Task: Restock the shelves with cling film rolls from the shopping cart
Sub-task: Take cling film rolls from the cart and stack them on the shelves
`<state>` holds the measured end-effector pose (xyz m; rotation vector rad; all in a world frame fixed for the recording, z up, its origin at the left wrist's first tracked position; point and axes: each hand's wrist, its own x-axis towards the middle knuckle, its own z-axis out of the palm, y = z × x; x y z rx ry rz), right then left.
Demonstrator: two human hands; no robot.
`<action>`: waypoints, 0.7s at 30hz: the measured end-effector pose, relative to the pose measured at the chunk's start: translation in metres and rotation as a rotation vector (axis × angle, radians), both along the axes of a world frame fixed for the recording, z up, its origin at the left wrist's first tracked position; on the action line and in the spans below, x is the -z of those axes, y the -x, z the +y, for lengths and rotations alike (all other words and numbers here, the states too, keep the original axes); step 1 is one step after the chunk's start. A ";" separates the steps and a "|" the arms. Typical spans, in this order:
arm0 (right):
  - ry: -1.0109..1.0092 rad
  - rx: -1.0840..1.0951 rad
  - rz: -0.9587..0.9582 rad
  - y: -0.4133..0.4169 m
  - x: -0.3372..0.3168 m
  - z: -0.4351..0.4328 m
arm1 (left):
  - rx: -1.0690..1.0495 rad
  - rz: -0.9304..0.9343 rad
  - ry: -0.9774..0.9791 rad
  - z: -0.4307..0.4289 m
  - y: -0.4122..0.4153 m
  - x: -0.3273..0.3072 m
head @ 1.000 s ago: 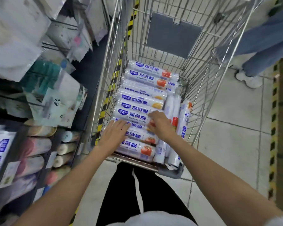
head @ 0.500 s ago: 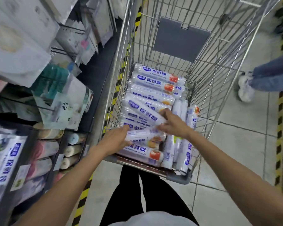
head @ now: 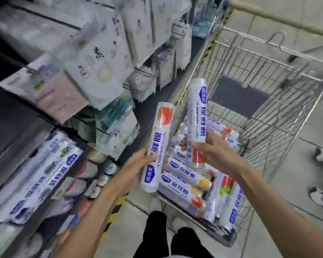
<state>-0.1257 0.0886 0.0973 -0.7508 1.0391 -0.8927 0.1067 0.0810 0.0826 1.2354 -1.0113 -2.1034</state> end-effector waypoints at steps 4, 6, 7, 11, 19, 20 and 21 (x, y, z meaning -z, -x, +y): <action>0.070 -0.165 -0.045 -0.043 -0.030 -0.006 | -0.326 -0.036 0.128 0.033 -0.011 -0.038; 0.100 -0.257 -0.063 -0.067 -0.043 -0.001 | -0.462 -0.095 0.205 0.055 -0.020 -0.055; 0.114 -0.301 -0.069 -0.080 -0.049 0.004 | -0.537 -0.112 0.230 0.067 -0.026 -0.064; 0.169 -0.475 -0.076 -0.135 -0.077 0.040 | -0.806 -0.242 0.342 0.125 -0.060 -0.101; 0.209 -0.704 -0.083 -0.258 -0.113 0.147 | -1.278 -0.415 0.374 0.278 -0.137 -0.136; 0.219 -0.737 -0.081 -0.274 -0.116 0.161 | -1.322 -0.443 0.360 0.298 -0.146 -0.139; 0.235 -0.779 -0.073 -0.291 -0.119 0.177 | -1.363 -0.468 0.373 0.319 -0.155 -0.142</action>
